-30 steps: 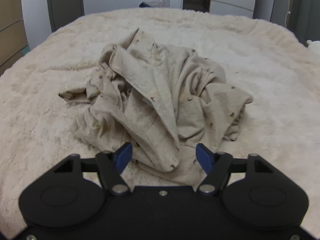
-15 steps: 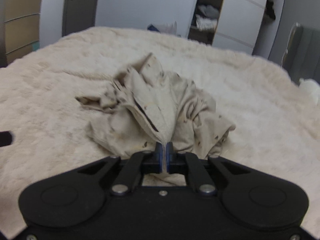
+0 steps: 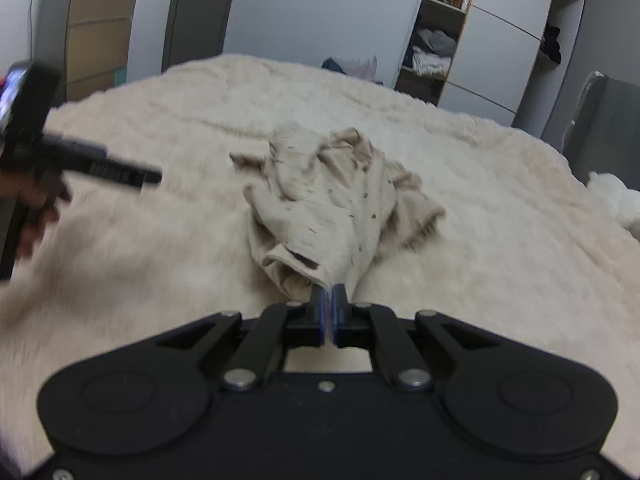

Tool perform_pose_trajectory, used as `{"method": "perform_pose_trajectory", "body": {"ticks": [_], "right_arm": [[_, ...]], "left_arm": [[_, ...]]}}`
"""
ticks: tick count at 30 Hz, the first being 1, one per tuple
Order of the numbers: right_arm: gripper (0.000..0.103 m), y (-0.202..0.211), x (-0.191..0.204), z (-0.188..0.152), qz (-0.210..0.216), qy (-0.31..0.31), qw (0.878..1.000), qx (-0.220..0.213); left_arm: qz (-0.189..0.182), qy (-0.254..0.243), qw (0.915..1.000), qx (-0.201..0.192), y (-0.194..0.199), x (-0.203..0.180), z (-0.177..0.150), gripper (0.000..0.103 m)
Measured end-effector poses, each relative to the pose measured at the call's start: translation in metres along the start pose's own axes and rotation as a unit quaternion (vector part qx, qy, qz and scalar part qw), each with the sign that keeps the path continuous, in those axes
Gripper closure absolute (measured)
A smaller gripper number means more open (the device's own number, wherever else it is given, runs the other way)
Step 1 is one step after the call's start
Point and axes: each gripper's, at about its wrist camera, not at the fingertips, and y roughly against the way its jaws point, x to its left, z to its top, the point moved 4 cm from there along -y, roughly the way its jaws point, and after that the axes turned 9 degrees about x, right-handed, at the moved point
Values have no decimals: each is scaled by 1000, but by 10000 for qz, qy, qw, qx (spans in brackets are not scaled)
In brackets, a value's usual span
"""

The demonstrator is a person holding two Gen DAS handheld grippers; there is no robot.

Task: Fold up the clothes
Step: 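Lift the shirt with the right gripper while the left gripper grasps another edge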

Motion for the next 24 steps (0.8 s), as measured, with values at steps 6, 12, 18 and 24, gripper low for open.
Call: {"method": "perform_pose_trajectory", "body": {"ticks": [6, 12, 18, 24], "right_arm": [[102, 22, -39, -21, -231, -64, 9997, 92], [101, 44, -78, -41, -462, -128, 9987, 183], [101, 25, -105, -47, -384, -477, 9977, 284], [100, 9, -127, -54, -229, -774, 9961, 342]], "left_arm": [[-157, -999, 9948, -133, -3, -41, -9, 0], [-227, -2181, 9754, -229, -5, -97, -14, 0], [-253, -3261, 9446, -283, -14, -145, -18, 12], [-136, -4070, 9131, -204, -47, -166, -16, 22]]}}
